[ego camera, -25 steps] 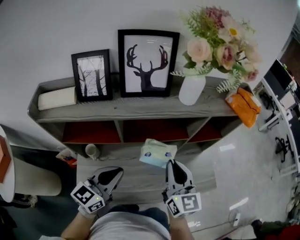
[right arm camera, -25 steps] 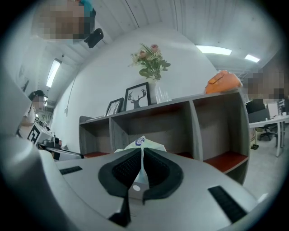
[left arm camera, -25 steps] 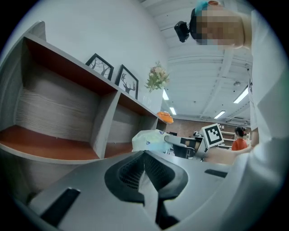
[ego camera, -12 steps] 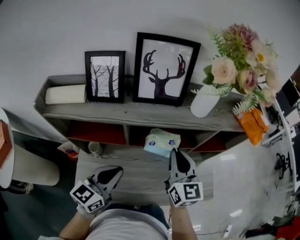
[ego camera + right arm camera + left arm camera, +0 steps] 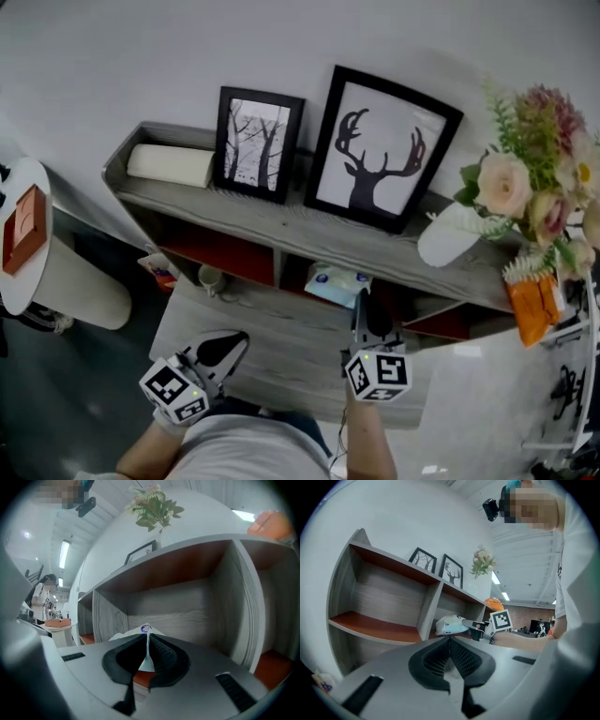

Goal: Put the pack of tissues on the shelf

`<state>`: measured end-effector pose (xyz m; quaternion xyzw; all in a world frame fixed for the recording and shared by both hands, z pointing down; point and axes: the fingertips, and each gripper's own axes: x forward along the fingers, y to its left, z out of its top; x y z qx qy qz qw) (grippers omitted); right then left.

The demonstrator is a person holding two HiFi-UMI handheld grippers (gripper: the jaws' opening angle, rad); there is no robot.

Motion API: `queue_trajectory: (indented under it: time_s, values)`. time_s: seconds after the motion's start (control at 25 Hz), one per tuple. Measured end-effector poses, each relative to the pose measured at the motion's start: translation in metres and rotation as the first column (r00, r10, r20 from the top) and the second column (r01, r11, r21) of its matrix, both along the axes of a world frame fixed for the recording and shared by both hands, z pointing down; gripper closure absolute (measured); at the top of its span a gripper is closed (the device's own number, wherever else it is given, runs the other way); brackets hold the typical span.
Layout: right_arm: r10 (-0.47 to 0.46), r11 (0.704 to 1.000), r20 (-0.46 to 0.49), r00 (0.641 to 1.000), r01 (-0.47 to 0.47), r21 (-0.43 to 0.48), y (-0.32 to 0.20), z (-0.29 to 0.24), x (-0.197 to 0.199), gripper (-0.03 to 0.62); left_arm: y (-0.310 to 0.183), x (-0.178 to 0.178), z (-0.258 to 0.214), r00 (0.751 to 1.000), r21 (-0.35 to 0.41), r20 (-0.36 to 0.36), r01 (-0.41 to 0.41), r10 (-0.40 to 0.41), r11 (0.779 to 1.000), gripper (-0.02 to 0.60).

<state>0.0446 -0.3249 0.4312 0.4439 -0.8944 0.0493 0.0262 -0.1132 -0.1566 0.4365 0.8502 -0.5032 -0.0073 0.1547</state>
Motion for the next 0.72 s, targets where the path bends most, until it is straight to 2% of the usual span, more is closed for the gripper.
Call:
queue_trajectory:
  time_s: [0.32, 0.72]
  values:
    - [-0.044, 0.999, -0.033, 0.998, 0.043, -0.018, -0.015, 0.021, -0.011, 0.566, 0.009, -0.008, 0.008, 0.994, -0.027, 0.013, 0.107, -0.107, 0.994, 0.565]
    - [-0.109, 0.994, -0.088, 0.990, 0.108, -0.022, -0.008, 0.035, -0.031, 0.565, 0.017, -0.008, 0.013, 0.988, -0.040, 0.015, 0.153, -0.152, 0.987, 0.565]
